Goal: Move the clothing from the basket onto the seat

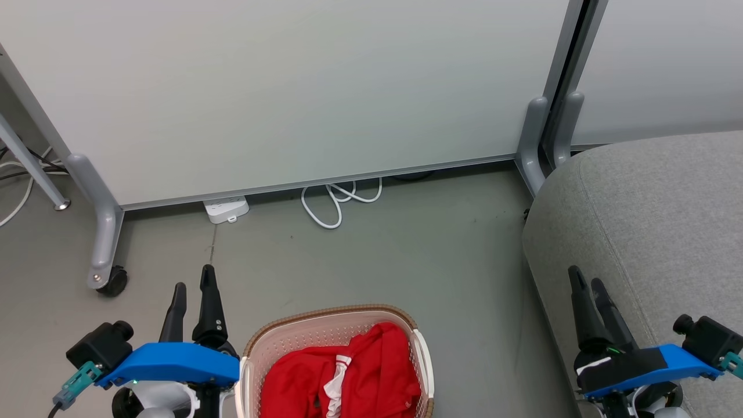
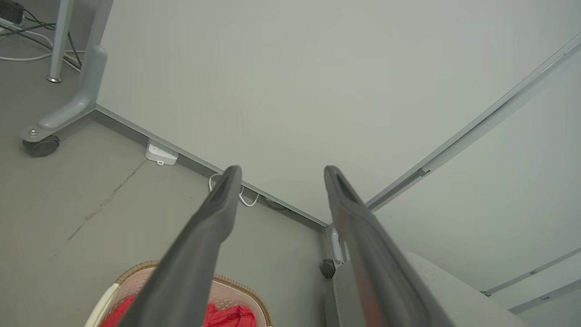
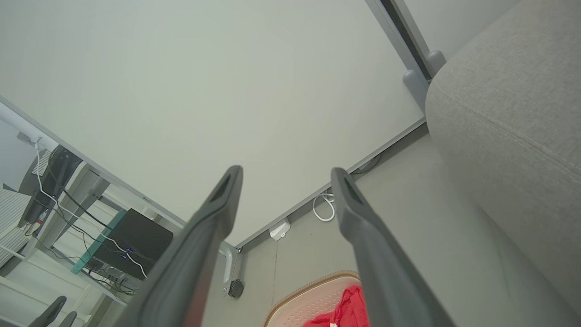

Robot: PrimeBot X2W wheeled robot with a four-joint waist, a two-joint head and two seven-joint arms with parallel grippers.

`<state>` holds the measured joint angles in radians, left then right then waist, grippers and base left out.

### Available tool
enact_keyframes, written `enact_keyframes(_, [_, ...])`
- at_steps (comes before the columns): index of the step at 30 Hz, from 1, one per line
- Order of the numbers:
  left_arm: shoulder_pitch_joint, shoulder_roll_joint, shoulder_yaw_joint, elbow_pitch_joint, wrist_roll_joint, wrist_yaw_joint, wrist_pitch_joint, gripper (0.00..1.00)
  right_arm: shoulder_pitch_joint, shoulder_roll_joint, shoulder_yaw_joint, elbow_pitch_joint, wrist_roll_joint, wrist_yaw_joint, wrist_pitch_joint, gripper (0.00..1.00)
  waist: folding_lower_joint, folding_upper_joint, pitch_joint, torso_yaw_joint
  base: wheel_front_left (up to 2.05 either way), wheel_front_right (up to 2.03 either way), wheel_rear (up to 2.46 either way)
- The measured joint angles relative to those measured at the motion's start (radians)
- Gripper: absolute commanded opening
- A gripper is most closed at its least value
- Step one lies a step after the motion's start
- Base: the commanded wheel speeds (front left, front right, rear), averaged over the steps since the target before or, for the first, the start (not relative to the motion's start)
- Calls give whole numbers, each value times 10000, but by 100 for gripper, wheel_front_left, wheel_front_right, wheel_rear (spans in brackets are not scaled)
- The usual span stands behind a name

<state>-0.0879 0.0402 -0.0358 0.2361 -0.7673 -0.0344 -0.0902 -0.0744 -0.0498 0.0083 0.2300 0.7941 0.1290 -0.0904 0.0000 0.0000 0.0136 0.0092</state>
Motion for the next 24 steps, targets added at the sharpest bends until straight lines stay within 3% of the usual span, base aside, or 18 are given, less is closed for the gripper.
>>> enact_keyframes(24, [-160, 33, -412, 263, 2861, 123, -673, 100, -31, 4, 267, 174, -2826, 2, -660, 100, 0, 0, 43, 76, 0, 0, 0])
